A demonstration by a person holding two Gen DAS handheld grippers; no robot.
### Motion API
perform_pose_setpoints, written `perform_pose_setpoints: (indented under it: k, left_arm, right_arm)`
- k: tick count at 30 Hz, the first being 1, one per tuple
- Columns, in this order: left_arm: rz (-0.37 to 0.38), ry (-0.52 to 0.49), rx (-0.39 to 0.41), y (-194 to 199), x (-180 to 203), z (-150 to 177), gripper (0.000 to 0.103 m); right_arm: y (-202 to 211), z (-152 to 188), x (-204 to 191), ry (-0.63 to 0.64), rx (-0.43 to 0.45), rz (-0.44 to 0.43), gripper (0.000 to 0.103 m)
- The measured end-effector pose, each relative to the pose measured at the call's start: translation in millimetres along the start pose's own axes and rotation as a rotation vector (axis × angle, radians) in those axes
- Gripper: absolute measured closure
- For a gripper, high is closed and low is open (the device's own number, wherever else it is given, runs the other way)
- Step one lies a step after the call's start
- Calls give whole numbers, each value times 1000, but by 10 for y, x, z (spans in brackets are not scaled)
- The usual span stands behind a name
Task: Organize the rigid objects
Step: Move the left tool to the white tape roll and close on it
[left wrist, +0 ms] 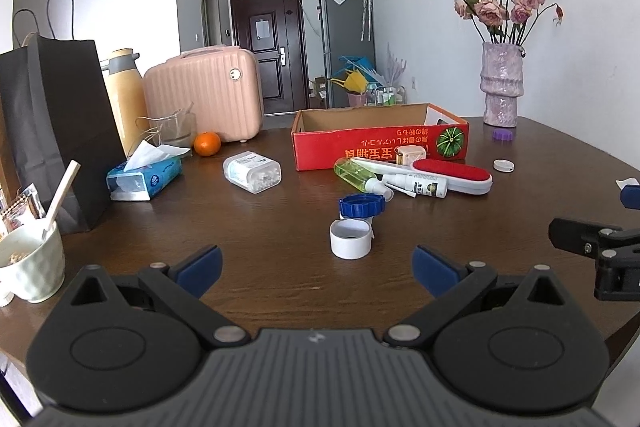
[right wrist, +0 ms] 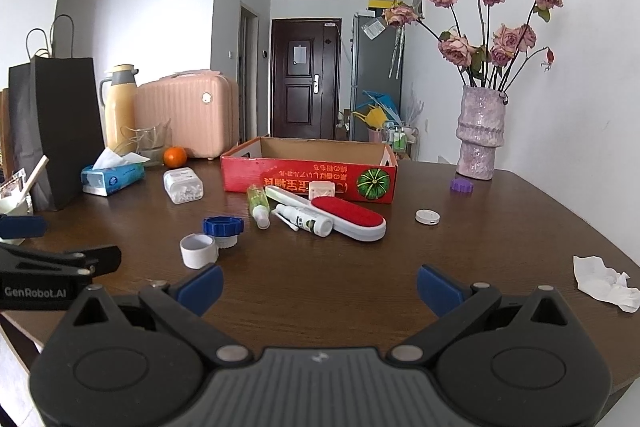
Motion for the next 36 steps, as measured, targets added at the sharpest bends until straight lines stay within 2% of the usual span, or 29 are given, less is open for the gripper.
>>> perform_pose_setpoints:
  k: [36]
  left_arm:
    - [10, -14, -154, -1219, 113, -19, 0]
  right_arm:
    - [-1111, -44, 200, -25, -85, -5, 0]
Point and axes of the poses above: each gripper's, at about its wrist camera, not at the fingertips, and y roughly against the way its jaws point, x to its right, z to its underside, the point moved 8 cm from there along -y, roughly the way its jaws point, and after that the axes turned 4 degrees about x, right-handed, at the moved point
